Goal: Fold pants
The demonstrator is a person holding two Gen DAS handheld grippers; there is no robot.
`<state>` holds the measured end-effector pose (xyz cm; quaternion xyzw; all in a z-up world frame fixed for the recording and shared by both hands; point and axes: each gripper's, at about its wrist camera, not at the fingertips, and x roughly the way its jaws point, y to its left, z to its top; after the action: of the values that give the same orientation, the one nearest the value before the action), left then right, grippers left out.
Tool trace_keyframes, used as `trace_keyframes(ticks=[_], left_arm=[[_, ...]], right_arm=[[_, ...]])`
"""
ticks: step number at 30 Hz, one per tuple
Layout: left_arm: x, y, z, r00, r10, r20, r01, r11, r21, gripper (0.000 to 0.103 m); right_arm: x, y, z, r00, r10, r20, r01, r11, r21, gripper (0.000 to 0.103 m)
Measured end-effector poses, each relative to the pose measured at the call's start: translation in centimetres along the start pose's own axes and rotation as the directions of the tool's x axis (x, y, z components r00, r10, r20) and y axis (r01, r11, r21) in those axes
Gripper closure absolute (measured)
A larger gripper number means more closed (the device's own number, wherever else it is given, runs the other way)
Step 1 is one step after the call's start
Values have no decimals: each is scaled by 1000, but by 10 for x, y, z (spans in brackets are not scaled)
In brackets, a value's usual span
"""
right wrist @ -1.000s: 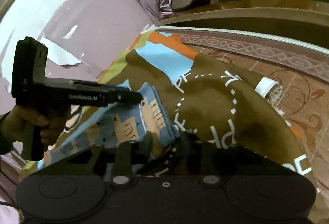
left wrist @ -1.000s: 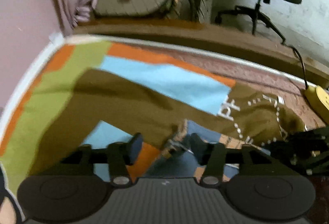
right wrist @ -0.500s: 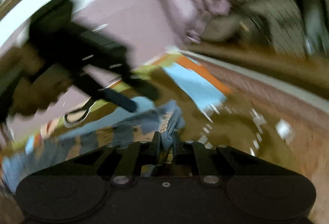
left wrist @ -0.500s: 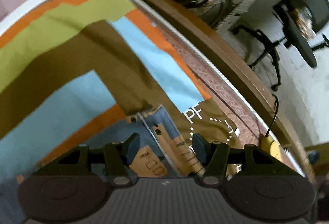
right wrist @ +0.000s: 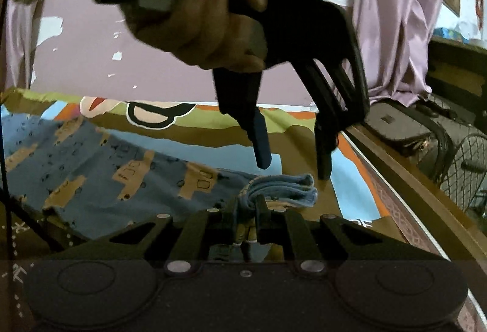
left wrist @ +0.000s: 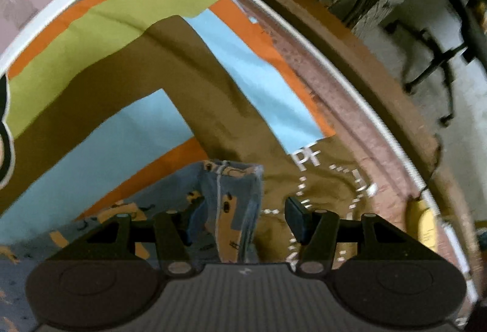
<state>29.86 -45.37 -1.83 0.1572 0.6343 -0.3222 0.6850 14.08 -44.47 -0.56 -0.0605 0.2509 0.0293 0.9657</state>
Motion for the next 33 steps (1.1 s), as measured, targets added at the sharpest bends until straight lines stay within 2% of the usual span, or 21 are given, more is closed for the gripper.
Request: trace_keyframes(ticks=[4, 6, 9, 12, 14, 16, 18, 20, 22, 23, 26, 28, 30, 33], left_arm=[[8, -22, 1, 996, 82, -21, -80, 992, 96, 38], [14, -37, 2, 989, 144, -33, -137, 975, 177, 35], [26, -52, 1, 978, 200, -66, -178, 952, 248, 34], [38, -61, -2, 956, 284, -79, -247, 917, 313, 34], [43, -65, -4, 943, 326, -73, -284, 896, 341, 39], [47, -67, -7, 931, 361, -49, -320, 877, 359, 56], [47, -65, -8, 931, 363, -33, -328, 873, 360, 70], [44, -61, -8, 938, 344, -28, -315, 887, 338, 75], [38, -56, -7, 945, 328, -3, -309, 893, 326, 88], [34, -52, -7, 953, 303, 9, -291, 904, 313, 89], [15, -33, -8, 986, 162, 40, -167, 956, 243, 91], [-3, -10, -12, 997, 37, 66, -47, 985, 166, 91], [-20, 11, -22, 993, -49, 108, 35, 992, 124, 91], [-46, 49, -47, 973, -138, 186, 123, 988, 94, 91]], right_arm=[[3, 3, -1, 1000, 3, -14, -3, 1000, -15, 91], [4, 5, 0, 1000, 2, -17, -3, 1000, -23, 91], [4, 6, 1, 1000, 1, -19, -2, 999, -32, 91], [4, 8, 1, 1000, 6, -21, -6, 999, -34, 91], [4, 9, 1, 1000, 8, -17, -9, 999, -41, 92], [3, 9, 2, 1000, 9, -14, -10, 999, -45, 92], [2, 9, 2, 1000, 10, -12, -11, 999, -45, 92], [2, 8, 1, 1000, 8, -11, -9, 999, -45, 92], [1, 6, 1, 1000, 2, -8, -2, 999, -41, 92], [0, 5, 1, 1000, -4, -4, 3, 999, -36, 92], [-2, 5, 4, 1000, -6, 11, 7, 1000, -16, 92], [-8, 8, 8, 999, 2, 34, -2, 1000, -12, 92], [-14, 13, 14, 998, 17, 58, -16, 1000, -15, 92], [-22, 24, 26, 994, 64, 86, -62, 998, -22, 92]])
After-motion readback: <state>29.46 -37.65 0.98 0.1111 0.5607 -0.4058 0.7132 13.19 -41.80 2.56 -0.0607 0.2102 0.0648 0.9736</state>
